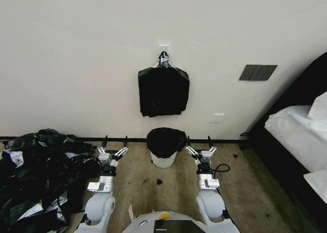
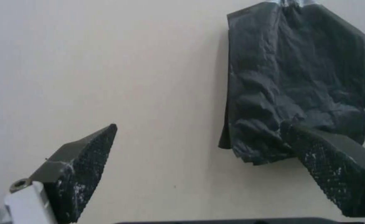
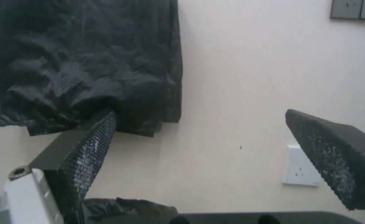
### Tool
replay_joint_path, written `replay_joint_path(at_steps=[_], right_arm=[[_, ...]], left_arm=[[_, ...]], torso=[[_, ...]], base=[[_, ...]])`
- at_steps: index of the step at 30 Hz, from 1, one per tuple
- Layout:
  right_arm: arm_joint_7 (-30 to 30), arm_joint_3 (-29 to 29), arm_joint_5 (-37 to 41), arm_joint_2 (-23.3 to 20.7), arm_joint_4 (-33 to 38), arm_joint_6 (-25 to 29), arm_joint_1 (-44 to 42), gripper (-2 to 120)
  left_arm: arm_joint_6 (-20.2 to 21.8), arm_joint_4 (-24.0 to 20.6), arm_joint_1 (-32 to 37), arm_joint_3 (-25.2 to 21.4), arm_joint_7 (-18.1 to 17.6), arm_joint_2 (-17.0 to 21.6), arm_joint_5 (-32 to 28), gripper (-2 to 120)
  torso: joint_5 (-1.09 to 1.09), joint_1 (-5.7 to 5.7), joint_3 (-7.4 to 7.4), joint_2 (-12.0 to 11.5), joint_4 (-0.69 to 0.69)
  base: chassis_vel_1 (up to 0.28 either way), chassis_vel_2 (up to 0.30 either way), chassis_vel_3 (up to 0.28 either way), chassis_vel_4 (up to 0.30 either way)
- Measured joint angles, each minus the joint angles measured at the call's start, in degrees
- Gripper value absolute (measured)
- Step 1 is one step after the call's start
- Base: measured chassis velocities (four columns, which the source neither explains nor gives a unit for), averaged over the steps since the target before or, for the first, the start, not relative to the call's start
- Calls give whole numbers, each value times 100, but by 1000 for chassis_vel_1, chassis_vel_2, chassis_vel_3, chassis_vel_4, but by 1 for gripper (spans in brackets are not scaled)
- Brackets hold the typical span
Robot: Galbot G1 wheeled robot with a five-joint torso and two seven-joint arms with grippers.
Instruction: Place a trash bag onto the trash bin.
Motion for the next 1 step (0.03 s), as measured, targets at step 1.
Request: replay_joint_path(at_steps=[1], right_arm=[[0,0,0,0,0,0,0,100]], left_arm=[[0,0,0,0,0,0,0,100]], torso=[[0,0,0,0,0]], base=[[0,0,0,0]])
